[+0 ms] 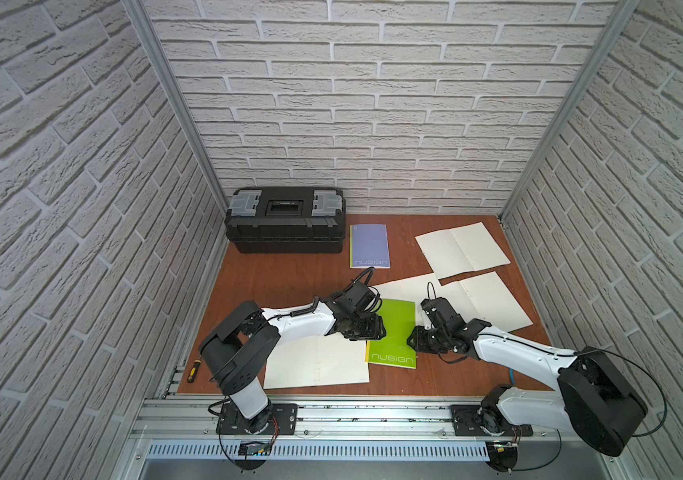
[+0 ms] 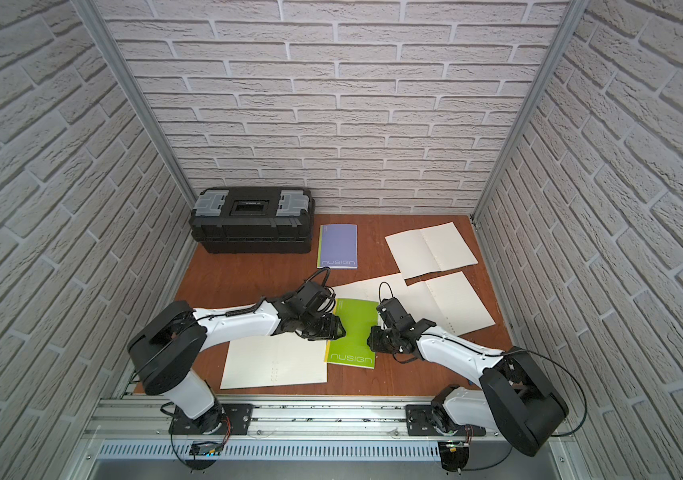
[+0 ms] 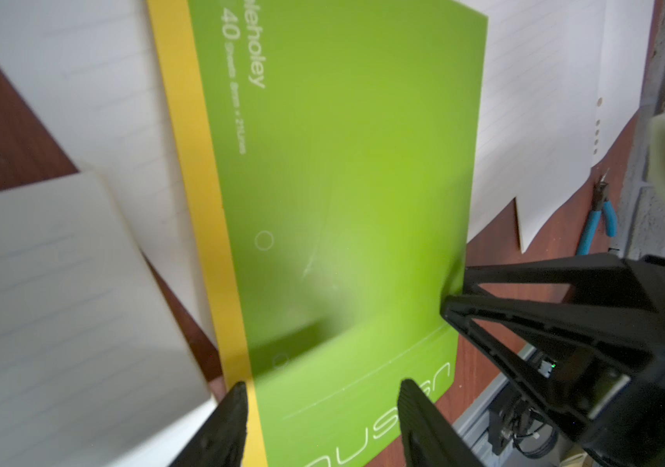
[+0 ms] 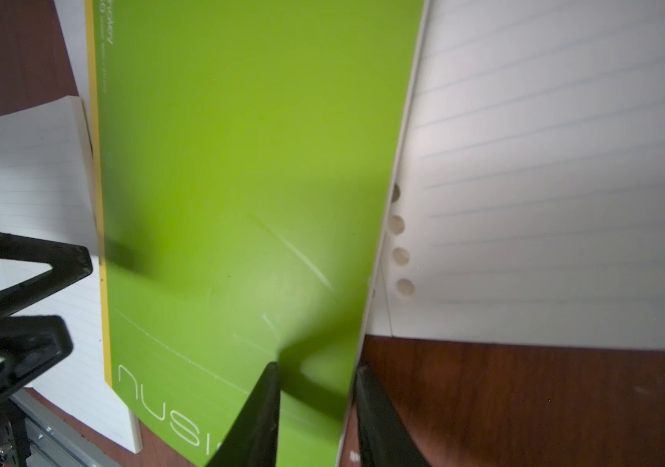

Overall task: Close the notebook
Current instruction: Pick up the notebook at the notebook.

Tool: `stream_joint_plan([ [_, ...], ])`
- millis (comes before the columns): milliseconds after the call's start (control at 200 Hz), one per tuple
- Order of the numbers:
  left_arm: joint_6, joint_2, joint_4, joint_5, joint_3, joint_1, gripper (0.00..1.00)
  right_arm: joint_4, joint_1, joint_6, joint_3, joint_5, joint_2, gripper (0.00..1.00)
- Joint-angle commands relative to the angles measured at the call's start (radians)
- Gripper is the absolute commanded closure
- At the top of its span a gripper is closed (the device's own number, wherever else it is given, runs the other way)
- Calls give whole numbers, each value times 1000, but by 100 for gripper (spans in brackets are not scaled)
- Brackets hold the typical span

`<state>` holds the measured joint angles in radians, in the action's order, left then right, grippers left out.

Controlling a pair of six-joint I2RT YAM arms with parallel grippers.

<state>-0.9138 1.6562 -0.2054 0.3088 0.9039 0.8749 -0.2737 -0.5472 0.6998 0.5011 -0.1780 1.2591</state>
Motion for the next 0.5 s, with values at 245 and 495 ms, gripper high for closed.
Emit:
stream_joint_plan([
  [245,39,-4,-86,-82,22,21,40,-4,-10,-6,-1,3,-36,67],
  [495,61,18,-88,-73,45,25,40,-11,-10,-6,-14,4,-48,67],
])
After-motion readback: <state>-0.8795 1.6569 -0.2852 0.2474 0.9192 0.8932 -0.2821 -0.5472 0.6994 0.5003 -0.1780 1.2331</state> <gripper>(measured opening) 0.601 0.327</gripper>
